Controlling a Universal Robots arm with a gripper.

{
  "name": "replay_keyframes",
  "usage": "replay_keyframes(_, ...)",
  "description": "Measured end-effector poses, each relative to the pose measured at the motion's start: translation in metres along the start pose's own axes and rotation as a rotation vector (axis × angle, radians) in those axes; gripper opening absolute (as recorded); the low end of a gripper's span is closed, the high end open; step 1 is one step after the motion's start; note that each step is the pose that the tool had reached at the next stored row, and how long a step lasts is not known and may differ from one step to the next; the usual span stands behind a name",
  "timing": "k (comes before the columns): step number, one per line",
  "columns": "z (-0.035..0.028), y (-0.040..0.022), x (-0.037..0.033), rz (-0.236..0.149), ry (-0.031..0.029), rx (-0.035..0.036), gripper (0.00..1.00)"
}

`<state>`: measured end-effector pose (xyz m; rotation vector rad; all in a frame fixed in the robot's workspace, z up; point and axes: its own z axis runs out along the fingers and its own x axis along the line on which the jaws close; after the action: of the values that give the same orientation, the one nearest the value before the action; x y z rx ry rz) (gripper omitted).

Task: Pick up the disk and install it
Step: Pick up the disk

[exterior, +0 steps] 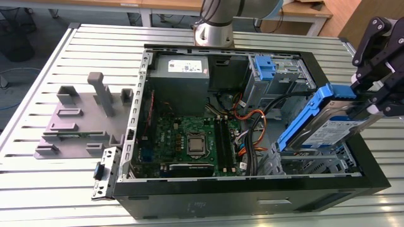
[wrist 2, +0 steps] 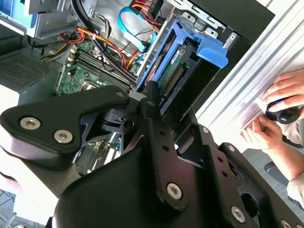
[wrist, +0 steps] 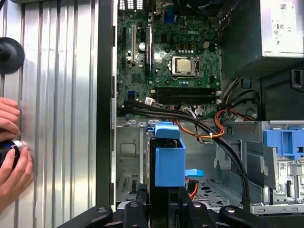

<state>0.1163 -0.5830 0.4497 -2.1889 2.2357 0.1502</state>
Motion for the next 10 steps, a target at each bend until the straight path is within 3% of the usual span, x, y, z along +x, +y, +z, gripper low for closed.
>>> replay_keyframes(10,0.0024,-0.0004,0.0001,0.016,-0.0015,0.0012,0.35)
